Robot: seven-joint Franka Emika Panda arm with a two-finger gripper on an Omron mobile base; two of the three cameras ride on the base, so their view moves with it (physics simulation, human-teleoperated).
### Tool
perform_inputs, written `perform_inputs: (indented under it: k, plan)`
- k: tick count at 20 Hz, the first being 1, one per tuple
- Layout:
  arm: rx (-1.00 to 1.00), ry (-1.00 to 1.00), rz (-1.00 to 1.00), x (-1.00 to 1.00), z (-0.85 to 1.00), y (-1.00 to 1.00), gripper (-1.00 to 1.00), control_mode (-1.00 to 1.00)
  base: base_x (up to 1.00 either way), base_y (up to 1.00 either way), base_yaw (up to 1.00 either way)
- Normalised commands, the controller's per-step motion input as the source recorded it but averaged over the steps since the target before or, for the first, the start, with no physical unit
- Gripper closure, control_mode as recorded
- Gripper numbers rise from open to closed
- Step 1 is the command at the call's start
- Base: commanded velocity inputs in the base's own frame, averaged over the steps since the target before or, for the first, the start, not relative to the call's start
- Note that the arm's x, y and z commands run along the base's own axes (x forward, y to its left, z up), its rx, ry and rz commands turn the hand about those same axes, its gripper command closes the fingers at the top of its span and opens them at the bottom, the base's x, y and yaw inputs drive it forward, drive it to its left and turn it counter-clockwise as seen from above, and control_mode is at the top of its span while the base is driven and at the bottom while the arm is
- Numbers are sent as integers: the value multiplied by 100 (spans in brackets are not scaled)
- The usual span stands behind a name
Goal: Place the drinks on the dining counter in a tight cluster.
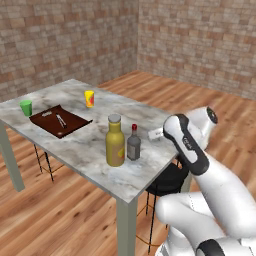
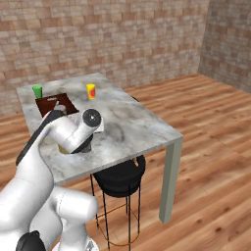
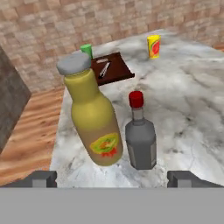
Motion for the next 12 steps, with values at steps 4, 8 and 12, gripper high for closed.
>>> perform_inputs:
  k: [4, 8, 12]
  plan:
    - [-3, 32, -15, -42, 56, -9, -100, -100, 0, 0, 0]
    - [-4, 29, -17, -48, 45, -3, -100, -100, 0, 0, 0]
    - [-7, 20, -20, -60, 18, 3, -100, -100, 0, 0, 0]
